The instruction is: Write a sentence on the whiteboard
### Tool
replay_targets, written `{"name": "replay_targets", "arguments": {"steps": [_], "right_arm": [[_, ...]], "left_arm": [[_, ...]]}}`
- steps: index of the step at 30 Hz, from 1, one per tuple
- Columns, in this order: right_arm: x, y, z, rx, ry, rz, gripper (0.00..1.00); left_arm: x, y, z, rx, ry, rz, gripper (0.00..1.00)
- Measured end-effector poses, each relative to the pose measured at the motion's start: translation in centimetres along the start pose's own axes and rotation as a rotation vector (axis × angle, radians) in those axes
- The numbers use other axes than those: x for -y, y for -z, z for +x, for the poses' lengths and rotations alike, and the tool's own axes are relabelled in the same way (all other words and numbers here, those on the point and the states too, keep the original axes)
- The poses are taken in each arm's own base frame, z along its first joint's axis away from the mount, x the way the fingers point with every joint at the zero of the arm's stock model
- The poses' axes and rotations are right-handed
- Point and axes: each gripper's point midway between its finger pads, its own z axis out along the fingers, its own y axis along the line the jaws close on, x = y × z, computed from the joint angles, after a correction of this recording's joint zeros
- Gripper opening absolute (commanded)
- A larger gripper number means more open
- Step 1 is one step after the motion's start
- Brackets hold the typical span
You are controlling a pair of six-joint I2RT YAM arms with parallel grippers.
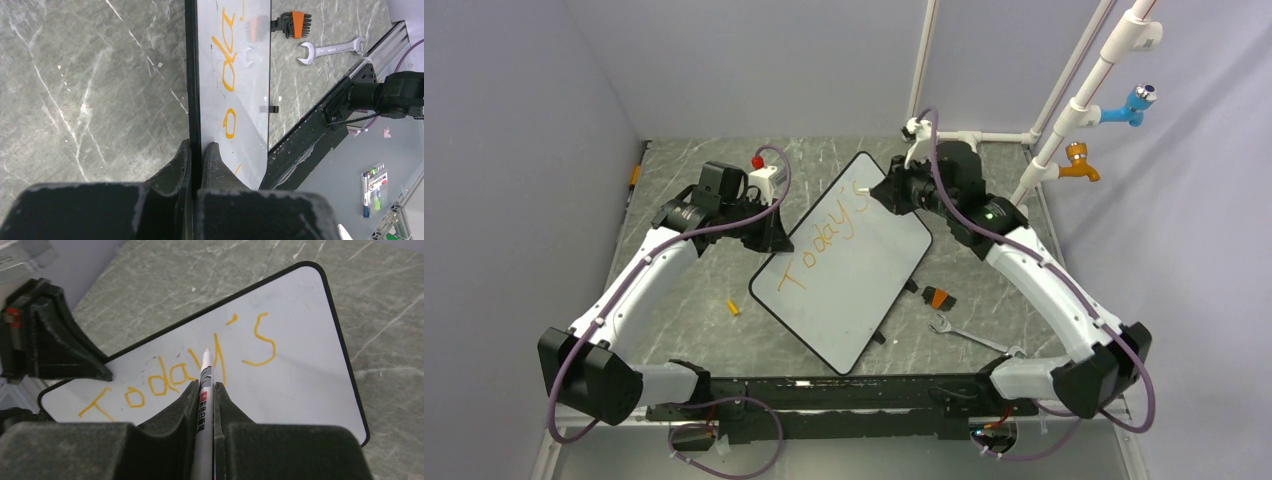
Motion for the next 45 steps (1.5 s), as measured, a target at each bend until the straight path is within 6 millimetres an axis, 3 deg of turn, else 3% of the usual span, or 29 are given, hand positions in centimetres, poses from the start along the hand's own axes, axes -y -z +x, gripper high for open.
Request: {"name": "replay_targets", "arguments": {"steps": [5,13,25,39,45], "right_arm": [[-0.4,2.1,-0.2,0.036,0.004,-0.008,0.0],[0.7,2.3,5.0,-0.069,-0.019,0.012,0.0],[-0.6,3.7,7.9,-0.105,-0.018,-0.044,0.0],[-7.9,4.8,12.5,-0.189,0.114,-0.267,0.0],[-9.1,5.7,13.9,-0.201,0.141,-0.3,0.0]], "left_arm": [[0.0,0.0,0.0,0.0,0.0,0.0,0.0],[0.0,0.0,0.0,0.001,-0.001,-0.001,0.0],[-0.1,0.0,0.0,0.001,-0.001,-0.008,0.0],[0.0,-0.1,-0.1,0.005,0.006,-0.005,0.0],[0.0,-0.1,-0.2,0.007,0.011,-0.012,0.0]]}}
